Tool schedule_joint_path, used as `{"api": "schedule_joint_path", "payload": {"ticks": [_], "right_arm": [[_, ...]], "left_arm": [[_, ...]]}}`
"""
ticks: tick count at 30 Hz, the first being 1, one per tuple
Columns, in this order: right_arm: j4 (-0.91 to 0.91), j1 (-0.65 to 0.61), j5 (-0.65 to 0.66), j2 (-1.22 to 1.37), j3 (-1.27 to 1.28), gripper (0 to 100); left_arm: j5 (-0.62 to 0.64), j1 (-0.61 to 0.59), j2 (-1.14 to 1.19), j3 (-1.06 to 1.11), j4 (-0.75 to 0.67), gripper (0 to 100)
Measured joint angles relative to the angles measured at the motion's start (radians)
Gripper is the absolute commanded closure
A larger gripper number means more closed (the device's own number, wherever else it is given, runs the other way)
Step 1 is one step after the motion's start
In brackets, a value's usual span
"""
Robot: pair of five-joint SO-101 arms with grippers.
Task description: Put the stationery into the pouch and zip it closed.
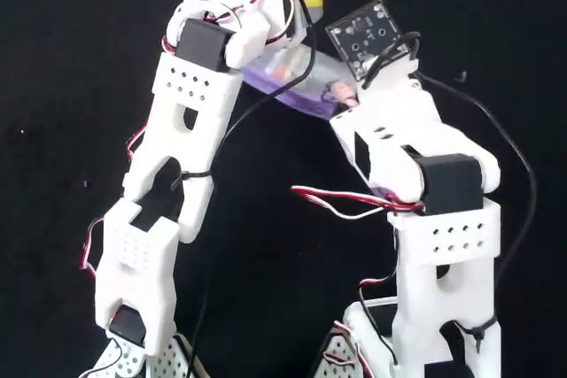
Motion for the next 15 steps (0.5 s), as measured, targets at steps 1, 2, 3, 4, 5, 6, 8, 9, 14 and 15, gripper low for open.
{"api": "schedule_joint_path", "payload": {"ticks": [1, 2, 3, 4, 5, 6, 8, 9, 14, 15], "right_arm": [[0.009, 0.0, 0.003, 0.0, 0.0, 98.7], [0.015, 0.002, 0.005, 0.0, 0.0, 98.7], [0.018, 0.002, 0.005, 0.0, 0.0, 98.7], [0.018, 0.002, 0.005, 0.0, 0.0, 98.7], [0.018, 0.002, 0.005, 0.0, 0.0, 98.7], [0.018, 0.002, 0.006, 0.0, 0.0, 98.7], [0.018, 0.002, 0.006, 0.0, 0.0, 98.7], [0.018, 0.002, 0.006, 0.0, 0.002, 98.7], [0.018, 0.002, 0.006, 0.0, 0.011, 98.7], [0.018, 0.002, 0.006, 0.0, 0.011, 98.7]], "left_arm": [[0.003, -0.002, 0.0, 0.0, 0.011, 75], [0.003, -0.002, 0.0, 0.0, 0.021, 75], [0.003, -0.002, 0.0, 0.0, 0.031, 75], [0.003, -0.002, 0.0, 0.0, 0.041, 75], [0.003, -0.002, 0.0, -0.003, 0.058, 75], [0.002, -0.002, 0.0, -0.021, 0.084, 75], [0.0, -0.008, -0.003, -0.074, 0.152, 75], [-0.002, -0.015, -0.012, -0.106, 0.189, 75], [-0.094, -0.084, -0.075, -0.279, 0.368, 75], [-0.14, -0.092, -0.086, -0.299, 0.382, 75]]}}
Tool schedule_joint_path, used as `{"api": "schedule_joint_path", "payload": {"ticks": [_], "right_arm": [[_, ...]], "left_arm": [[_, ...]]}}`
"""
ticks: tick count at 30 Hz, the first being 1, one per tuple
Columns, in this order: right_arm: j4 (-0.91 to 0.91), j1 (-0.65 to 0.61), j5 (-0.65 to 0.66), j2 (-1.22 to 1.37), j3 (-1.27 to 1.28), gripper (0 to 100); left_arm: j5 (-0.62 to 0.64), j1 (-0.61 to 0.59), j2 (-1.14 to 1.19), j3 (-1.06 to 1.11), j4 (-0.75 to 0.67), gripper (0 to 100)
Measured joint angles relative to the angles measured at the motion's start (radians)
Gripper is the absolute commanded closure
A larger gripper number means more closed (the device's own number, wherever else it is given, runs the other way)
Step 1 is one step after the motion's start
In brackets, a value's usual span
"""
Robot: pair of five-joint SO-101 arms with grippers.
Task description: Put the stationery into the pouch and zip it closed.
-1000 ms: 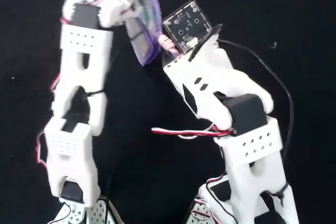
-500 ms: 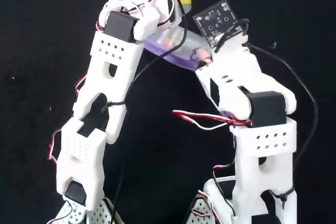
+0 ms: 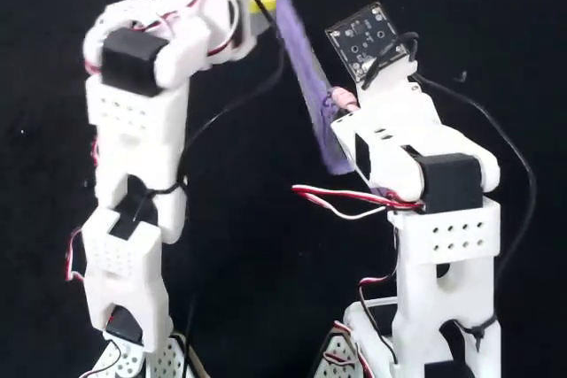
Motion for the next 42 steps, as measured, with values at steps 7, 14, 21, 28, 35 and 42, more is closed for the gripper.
{"api": "schedule_joint_path", "payload": {"ticks": [7, 14, 21, 28, 35, 42], "right_arm": [[0.0, 0.0, 0.0, 0.0, 0.0, 98.7], [0.0, 0.0, 0.025, 0.0, 0.0, 98.7], [0.003, 0.0, 0.097, 0.0, 0.0, 98.7], [-0.008, -0.041, 0.097, 0.0, 0.055, 98.7], [-0.117, -0.245, 0.034, 0.0, 0.157, 98.7], [-0.244, -0.47, -0.052, 0.0, 0.276, 98.7]], "left_arm": [[-0.272, -0.078, -0.031, 0.008, 0.017, 75], [-0.517, -0.11, -0.031, 0.233, 0.017, 75], [-0.565, -0.212, -0.029, 0.454, 0.017, 75], [-0.631, -0.331, -0.029, 0.525, 0.017, 75], [-0.631, -0.482, -0.029, 0.529, 0.017, 75], [-0.635, -0.614, -0.029, 0.529, 0.017, 75]]}}
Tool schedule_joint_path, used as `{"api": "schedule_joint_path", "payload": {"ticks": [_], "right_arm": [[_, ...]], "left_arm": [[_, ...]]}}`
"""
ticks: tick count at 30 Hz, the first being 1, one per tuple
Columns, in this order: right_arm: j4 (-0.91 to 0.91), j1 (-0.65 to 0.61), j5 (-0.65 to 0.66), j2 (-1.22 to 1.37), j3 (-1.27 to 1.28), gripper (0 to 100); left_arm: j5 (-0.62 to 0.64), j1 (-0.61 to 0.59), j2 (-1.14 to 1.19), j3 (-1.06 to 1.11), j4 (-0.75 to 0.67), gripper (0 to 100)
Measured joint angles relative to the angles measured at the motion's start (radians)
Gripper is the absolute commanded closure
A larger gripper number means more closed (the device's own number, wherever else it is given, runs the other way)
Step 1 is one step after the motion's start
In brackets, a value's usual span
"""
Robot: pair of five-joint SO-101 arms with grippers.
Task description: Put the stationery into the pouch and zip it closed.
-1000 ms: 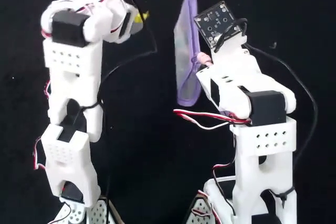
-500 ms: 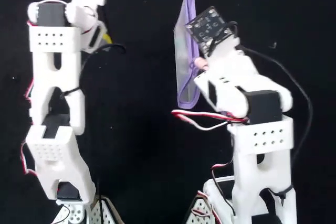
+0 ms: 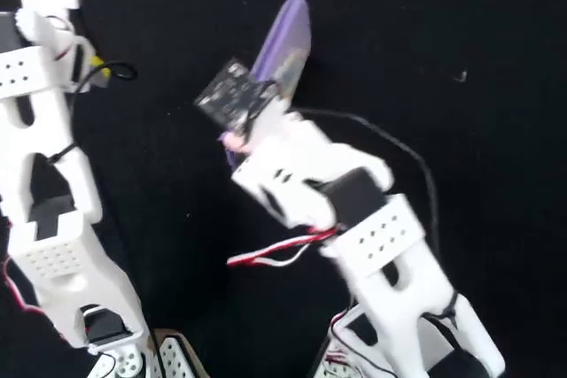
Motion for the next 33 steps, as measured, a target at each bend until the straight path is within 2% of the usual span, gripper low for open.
{"api": "schedule_joint_path", "payload": {"ticks": [4, 8, 11, 17, 33], "right_arm": [[-0.107, -0.086, -0.017, 0.0, 0.074, 98.7], [-0.175, -0.1, -0.017, 0.0, 0.101, 98.7], [-0.181, -0.103, -0.017, 0.0, 0.117, 98.7], [-0.192, -0.124, -0.018, 0.0, 0.245, 98.7], [-0.19, -0.137, -0.02, -0.002, 0.436, 98.7]], "left_arm": [[-0.002, -0.038, 0.0, 0.041, 0.0, 75], [-0.002, -0.028, 0.063, 0.133, -0.04, 75], [-0.002, -0.011, 0.124, 0.207, -0.104, 75], [-0.002, -0.011, 0.184, 0.221, -0.195, 75], [-0.002, 0.008, 0.213, 0.221, -0.209, 75]]}}
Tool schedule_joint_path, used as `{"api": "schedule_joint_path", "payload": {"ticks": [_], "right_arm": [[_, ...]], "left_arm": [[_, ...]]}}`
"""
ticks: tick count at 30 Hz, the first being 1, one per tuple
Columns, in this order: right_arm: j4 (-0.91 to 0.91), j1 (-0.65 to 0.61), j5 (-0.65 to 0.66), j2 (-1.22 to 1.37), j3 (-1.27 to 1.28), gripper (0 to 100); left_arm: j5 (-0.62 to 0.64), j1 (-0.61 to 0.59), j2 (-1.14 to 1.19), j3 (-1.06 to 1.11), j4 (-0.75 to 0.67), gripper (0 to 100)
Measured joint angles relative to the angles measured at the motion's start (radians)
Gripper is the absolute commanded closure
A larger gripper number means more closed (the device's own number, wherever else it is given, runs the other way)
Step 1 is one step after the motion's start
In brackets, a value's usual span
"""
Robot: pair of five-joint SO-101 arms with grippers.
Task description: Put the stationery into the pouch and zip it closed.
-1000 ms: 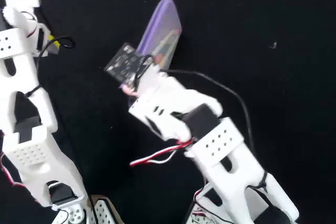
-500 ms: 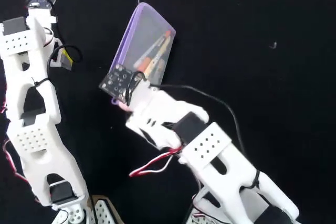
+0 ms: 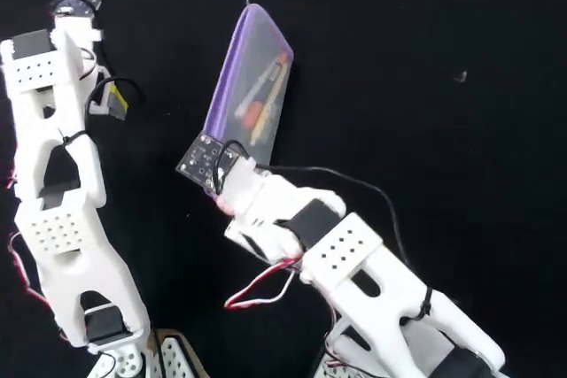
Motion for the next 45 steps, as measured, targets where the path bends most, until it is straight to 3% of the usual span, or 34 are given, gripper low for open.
{"api": "schedule_joint_path", "payload": {"ticks": [13, 21, 25, 36, 45], "right_arm": [[-0.038, -0.054, 0.002, 0.0, 0.092, 98.7], [0.026, 0.101, 0.003, 0.0, -0.009, 98.7], [0.104, 0.118, 0.003, 0.0, -0.129, 98.7], [0.152, 0.12, 0.003, 0.0, -0.262, 98.7], [0.232, 0.12, 0.005, 0.0, -0.4, 98.7]], "left_arm": [[0.0, 0.031, 0.0, 0.0, 0.0, 75], [0.0, 0.031, 0.0, 0.0, 0.0, 75], [-0.012, 0.051, -0.014, 0.017, 0.008, 75], [-0.091, 0.13, -0.308, 0.043, 0.106, 75], [-0.261, 0.196, -0.646, 0.402, 0.068, 75]]}}
